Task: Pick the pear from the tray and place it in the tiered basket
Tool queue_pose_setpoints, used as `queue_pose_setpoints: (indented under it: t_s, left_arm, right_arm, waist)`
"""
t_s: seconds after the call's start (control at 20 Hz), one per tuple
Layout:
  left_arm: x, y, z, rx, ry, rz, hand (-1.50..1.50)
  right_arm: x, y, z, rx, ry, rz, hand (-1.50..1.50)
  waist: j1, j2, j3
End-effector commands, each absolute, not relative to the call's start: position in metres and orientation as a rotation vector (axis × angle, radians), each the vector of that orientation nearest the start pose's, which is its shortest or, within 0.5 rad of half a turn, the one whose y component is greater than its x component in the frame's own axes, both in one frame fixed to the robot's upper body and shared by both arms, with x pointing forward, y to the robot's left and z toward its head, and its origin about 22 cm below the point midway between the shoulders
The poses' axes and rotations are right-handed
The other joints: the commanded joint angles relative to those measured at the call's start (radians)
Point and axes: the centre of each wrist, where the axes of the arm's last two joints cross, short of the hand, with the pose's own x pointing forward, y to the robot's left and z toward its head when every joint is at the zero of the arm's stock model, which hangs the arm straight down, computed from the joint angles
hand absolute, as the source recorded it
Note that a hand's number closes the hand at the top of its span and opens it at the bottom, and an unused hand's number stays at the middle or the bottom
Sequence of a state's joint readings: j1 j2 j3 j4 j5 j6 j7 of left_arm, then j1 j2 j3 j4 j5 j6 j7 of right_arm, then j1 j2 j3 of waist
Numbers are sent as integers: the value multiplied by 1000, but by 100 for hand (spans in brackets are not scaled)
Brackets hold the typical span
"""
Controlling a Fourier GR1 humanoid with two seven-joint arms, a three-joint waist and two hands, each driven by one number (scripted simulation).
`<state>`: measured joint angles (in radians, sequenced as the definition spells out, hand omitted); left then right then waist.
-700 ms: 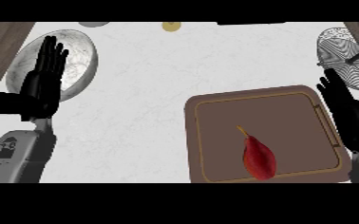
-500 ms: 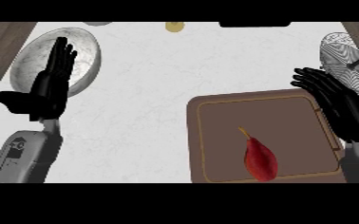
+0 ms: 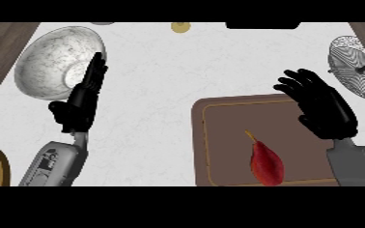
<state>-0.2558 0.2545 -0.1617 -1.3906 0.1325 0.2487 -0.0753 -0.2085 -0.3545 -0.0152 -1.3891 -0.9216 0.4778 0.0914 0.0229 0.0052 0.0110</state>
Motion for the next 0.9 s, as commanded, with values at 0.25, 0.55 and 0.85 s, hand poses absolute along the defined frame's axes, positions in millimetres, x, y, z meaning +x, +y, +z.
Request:
queue_pose_setpoints:
  t_s: [0.25, 0.55, 0.85]
  left_arm:
    - [280, 204, 17, 180, -1667, -111, 0]
    - [282, 210, 25, 197, -1655, -103, 0]
    - [277, 211, 22, 205, -1666, -99, 0]
  right_arm:
    - [285, -419, 90, 981, -1660, 448, -150]
    - [285, -423, 230, 568, -1682, 1066, -150]
    - [260, -372, 288, 224, -1681, 1443, -150]
  waist:
    - [-15, -5, -8]
    - [-30, -17, -10]
    - [-24, -12, -9]
